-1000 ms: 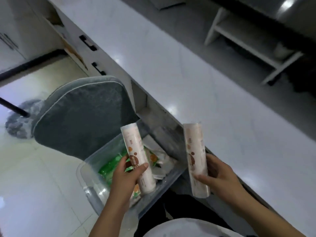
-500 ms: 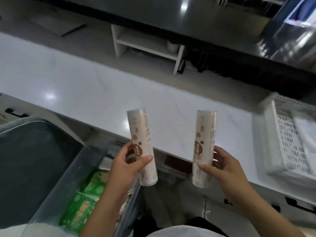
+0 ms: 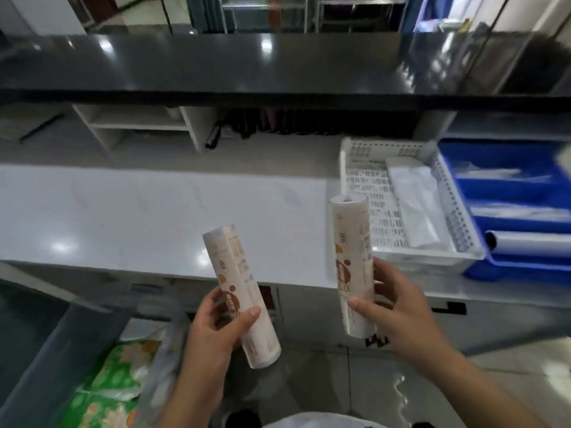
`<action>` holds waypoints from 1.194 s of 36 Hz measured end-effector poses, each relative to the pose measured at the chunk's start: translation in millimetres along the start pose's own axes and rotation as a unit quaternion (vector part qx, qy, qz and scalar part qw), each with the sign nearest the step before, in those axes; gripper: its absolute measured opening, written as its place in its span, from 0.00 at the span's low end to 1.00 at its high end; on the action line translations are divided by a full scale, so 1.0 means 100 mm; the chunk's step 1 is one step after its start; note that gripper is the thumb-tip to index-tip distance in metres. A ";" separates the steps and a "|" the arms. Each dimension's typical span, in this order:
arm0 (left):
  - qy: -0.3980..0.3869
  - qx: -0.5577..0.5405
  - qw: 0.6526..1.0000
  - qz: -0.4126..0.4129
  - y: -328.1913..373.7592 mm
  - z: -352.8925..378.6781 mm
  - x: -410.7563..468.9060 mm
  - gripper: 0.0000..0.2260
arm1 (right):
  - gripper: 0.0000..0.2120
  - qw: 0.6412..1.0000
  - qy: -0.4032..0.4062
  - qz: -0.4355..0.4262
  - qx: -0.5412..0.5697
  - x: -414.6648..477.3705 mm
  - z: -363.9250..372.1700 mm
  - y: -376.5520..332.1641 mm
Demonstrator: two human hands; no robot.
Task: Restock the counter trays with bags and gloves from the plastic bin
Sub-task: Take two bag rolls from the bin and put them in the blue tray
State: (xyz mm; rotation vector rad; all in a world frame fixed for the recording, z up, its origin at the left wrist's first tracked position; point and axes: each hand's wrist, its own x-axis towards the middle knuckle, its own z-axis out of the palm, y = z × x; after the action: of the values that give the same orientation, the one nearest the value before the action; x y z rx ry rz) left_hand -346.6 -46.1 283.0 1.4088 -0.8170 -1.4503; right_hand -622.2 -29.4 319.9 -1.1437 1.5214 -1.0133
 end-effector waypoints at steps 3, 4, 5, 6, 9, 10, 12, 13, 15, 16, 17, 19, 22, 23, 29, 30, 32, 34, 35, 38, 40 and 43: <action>-0.037 0.023 0.999 -0.003 -0.12 0.45 -0.15 0.36 | 0.29 0.998 0.046 0.015 0.032 -0.27 -0.57 0.23; -0.048 0.029 0.998 -0.002 -0.15 0.59 -0.18 0.36 | 0.29 0.997 0.066 0.018 0.045 -0.36 -0.74 0.31; -0.062 0.035 0.997 -0.003 -0.18 0.73 -0.22 0.36 | 0.29 0.994 0.086 0.023 0.057 -0.45 -0.91 0.38; -0.075 0.044 0.996 -0.005 -0.20 0.87 -0.24 0.36 | 0.30 0.992 0.106 0.028 0.066 -0.55 -1.07 0.46; -0.118 0.058 0.991 -0.012 -0.20 1.30 -0.31 0.34 | 0.31 0.982 0.167 0.033 0.081 -0.81 -1.51 0.63; -0.133 0.063 0.989 -0.010 -0.17 1.44 -0.33 0.31 | 0.31 0.978 0.187 0.032 0.082 -0.89 -1.65 0.68; -0.165 0.079 0.983 -0.008 -0.10 1.72 -0.34 0.27 | 0.30 0.971 0.226 0.031 0.071 -1.01 -1.90 0.79; -0.178 0.089 0.980 -0.007 -0.06 1.86 -0.34 0.27 | 0.31 0.968 0.242 0.031 0.064 -1.07 -2.02 0.84; -0.197 0.108 0.974 -0.003 0.01 2.13 -0.33 0.27 | 0.33 0.960 0.274 0.027 0.055 -1.15 -2.22 0.92; -0.206 0.112 0.972 0.001 0.05 2.25 -0.32 0.27 | 0.33 0.956 0.287 0.022 0.050 -1.18 -2.30 0.95; -0.215 0.114 0.970 0.005 0.08 2.35 -0.30 0.27 | 0.33 0.953 0.300 0.018 0.043 -1.20 -2.38 0.96; -0.233 0.118 0.965 0.006 0.11 2.55 -0.23 0.27 | 0.32 0.948 0.319 0.007 0.021 -1.22 -2.53 0.96; -0.256 0.120 0.959 -0.001 0.15 2.81 -0.09 0.26 | 0.31 0.944 0.328 -0.008 -0.023 -1.20 -2.74 0.89; -0.263 0.120 0.957 -0.003 0.16 2.90 -0.03 0.26 | 0.31 0.943 0.330 -0.010 -0.038 -1.18 -2.81 0.86; -0.287 0.102 0.952 -0.021 0.25 3.41 0.36 0.33 | 0.28 0.941 0.294 0.009 -0.170 -0.90 -3.24 0.55; -0.290 0.100 0.951 -0.022 0.27 3.47 0.43 0.33 | 0.27 0.939 0.282 0.009 -0.196 -0.83 -3.31 0.49; -0.300 0.096 0.949 -0.025 0.30 3.58 0.58 0.32 | 0.27 0.931 0.261 0.002 -0.256 -0.66 -3.44 0.38; -0.306 0.089 0.948 -0.027 0.31 3.67 0.73 0.30 | 0.29 0.911 0.236 0.010 -0.337 -0.48 -3.57 0.33; -0.307 0.087 0.947 -0.029 0.30 3.72 0.80 0.29 | 0.30 0.895 0.220 0.018 -0.387 -0.37 -3.64 0.32; -0.317 0.084 0.944 -0.040 0.28 3.84 1.01 0.27 | 0.29 0.853 0.163 0.055 -0.493 -0.05 -3.83 0.34; -0.326 0.082 0.941 -0.043 0.27 3.89 1.12 0.26 | 0.28 0.834 0.114 0.083 -0.533 0.14 -3.93 0.36; -0.335 0.088 0.937 -0.044 0.26 3.93 1.23 0.26 | 0.28 0.805 0.032 0.095 -0.585 0.42 -4.05 0.40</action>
State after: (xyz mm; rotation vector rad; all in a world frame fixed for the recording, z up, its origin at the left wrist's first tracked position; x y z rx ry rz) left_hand -718.4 -223.4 309.8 1.0761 -1.3448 -2.0082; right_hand -1029.6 -32.3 358.6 -1.6906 2.3354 0.1763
